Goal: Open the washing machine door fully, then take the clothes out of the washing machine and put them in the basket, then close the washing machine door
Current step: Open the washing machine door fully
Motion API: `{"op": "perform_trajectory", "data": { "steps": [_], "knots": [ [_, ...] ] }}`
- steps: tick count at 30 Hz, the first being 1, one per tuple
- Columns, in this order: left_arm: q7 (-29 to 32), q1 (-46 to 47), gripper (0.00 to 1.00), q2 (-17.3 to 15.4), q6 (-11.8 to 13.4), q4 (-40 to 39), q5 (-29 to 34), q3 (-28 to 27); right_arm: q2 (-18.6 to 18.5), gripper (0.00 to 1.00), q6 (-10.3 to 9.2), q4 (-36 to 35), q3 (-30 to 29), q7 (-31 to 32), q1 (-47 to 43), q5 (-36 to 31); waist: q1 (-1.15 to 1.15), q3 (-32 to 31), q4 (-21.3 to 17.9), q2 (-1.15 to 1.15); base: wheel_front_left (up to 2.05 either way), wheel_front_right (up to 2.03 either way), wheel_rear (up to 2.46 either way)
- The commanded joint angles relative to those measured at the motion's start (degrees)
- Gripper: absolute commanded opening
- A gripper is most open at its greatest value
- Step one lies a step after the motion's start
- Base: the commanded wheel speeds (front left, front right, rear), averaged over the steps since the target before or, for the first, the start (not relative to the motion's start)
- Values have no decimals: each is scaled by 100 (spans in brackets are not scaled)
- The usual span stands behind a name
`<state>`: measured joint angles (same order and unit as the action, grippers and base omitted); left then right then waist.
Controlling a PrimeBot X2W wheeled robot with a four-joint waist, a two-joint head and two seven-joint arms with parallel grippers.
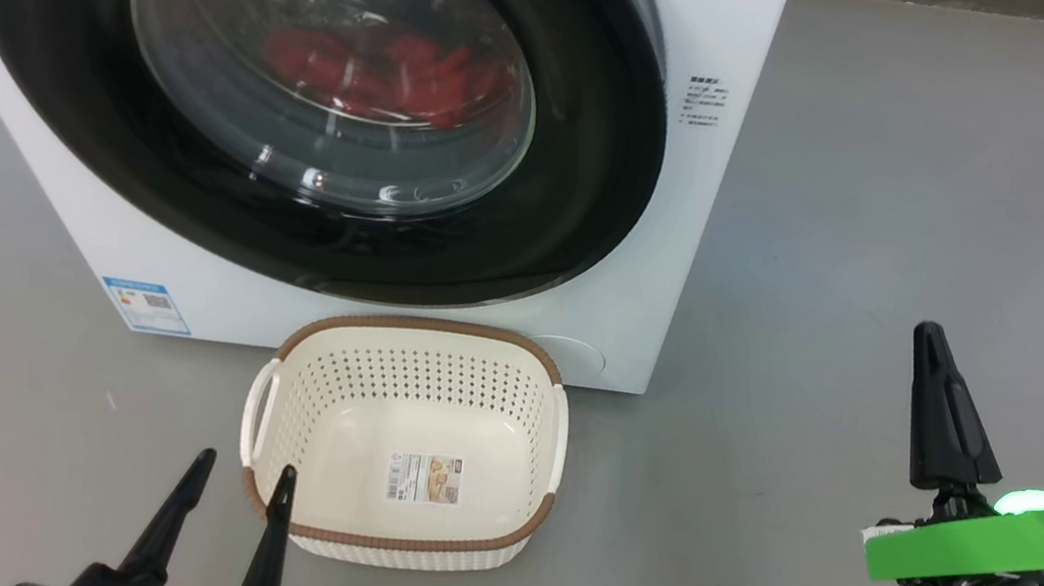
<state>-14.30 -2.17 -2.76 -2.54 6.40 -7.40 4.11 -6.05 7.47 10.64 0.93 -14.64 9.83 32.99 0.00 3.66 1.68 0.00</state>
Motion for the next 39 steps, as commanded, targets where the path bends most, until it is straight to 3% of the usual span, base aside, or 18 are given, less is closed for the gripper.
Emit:
{"op": "perform_trajectory", "data": {
  "steps": [1, 5, 14, 27, 39],
  "knots": [
    [-70, 236, 100, -12, 15, -157, -36, -135, -80, 0, 2, -152, 168, -36, 224, 102, 0, 48, 53, 0, 0, 0, 0],
    [-70, 303, 100, -12, 26, -161, -60, -103, -177, 0, 2, -55, 291, -36, 435, 250, 0, 110, 102, 0, 0, 0, 0],
    [-70, 391, 100, -12, 24, -145, -69, -72, -440, 0, 2, 318, 555, -36, 1004, 1313, 0, 189, 136, 0, 0, 0, 0],
    [-70, 596, 100, -12, 45, -190, -107, 35, -1182, 0, 2, 665, 1424, 9, 2377, 3577, 0, 494, 263, 0, 0, 0, 0],
    [-70, 952, 100, -12, 94, -204, -188, 263, -1668, 0, 2, 992, 1913, 757, 3732, 5144, 0, 981, 553, 0, 0, 0, 0]
  ]
}}
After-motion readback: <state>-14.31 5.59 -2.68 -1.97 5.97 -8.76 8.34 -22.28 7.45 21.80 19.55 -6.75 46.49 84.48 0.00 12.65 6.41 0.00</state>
